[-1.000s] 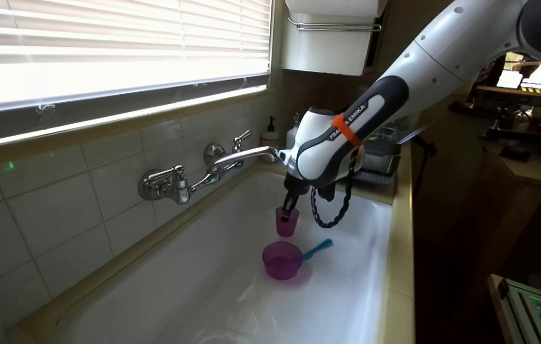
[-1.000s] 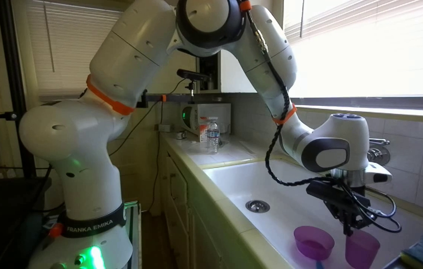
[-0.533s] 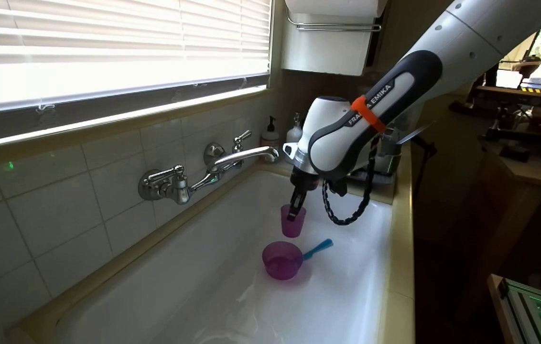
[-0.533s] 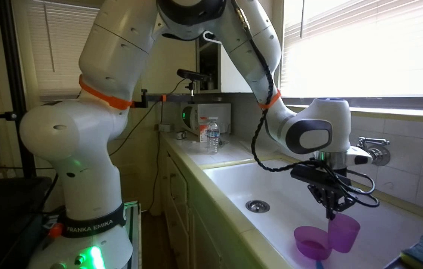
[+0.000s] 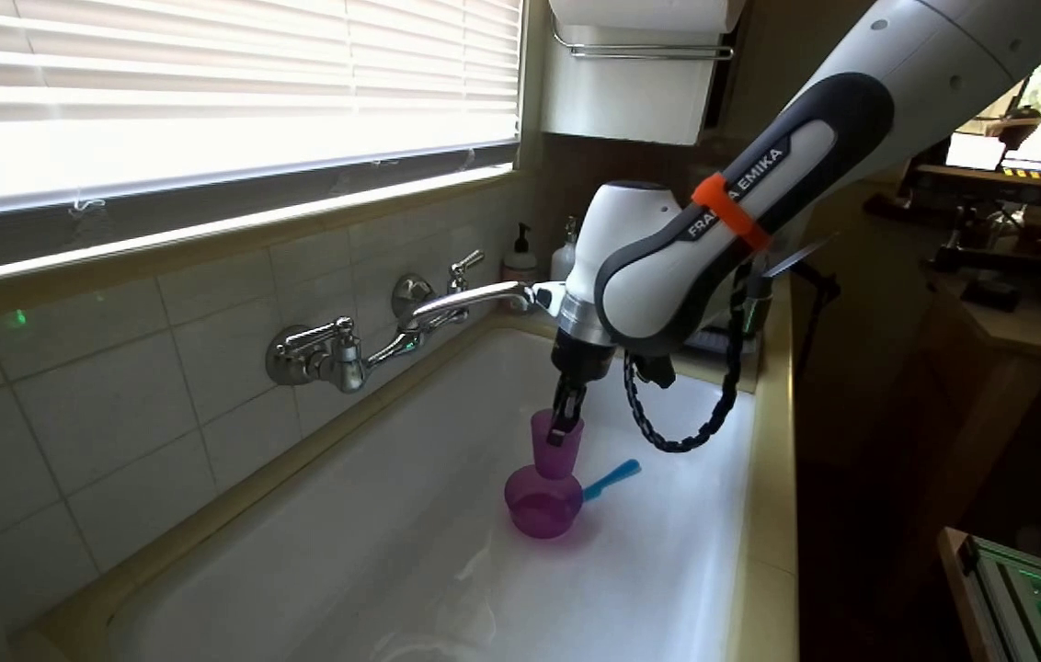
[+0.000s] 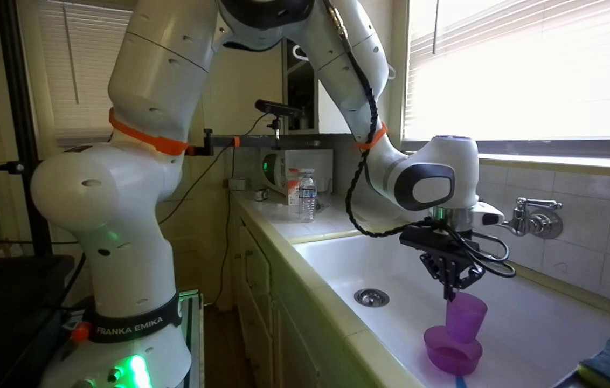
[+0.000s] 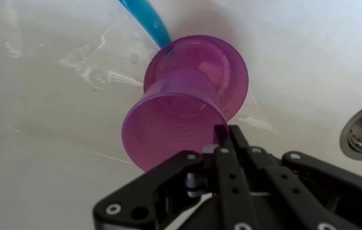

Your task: Put the purple cup in the purple bowl then place the bowl on the dishrack.

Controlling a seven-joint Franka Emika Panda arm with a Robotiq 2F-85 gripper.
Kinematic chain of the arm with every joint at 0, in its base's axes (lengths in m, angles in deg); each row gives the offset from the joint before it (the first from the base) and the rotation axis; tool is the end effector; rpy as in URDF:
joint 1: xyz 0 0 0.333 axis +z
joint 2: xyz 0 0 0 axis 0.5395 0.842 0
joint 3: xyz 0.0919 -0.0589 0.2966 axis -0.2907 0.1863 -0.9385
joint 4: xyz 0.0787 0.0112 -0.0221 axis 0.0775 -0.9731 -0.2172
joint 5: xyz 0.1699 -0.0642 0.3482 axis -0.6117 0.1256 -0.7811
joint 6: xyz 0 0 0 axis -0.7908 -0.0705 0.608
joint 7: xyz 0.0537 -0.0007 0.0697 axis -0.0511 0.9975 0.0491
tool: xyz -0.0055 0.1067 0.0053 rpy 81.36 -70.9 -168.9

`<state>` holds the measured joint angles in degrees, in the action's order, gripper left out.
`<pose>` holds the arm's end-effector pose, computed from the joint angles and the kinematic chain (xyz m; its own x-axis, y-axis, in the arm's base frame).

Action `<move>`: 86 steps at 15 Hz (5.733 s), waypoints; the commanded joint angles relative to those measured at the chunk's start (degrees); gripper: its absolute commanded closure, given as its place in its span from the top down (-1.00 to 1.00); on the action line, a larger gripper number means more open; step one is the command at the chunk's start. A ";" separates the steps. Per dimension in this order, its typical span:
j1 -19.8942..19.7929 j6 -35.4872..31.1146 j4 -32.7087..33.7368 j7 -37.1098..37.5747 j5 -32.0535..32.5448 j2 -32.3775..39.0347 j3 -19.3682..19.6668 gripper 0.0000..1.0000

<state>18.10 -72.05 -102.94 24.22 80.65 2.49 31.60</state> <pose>0.5775 -0.0746 0.2275 0.9116 0.3758 0.1668 0.3776 -0.9257 0.0217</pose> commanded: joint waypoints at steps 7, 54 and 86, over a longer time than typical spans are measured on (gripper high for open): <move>1.75 0.98 1.18 -2.91 1.53 3.38 0.56 -0.98; -7.31 -8.25 6.38 5.33 -14.89 9.41 -2.08 1.00; -8.18 -2.94 19.24 6.70 -6.49 25.90 0.38 -0.39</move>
<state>10.24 -74.74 -85.77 29.53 73.33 26.32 32.59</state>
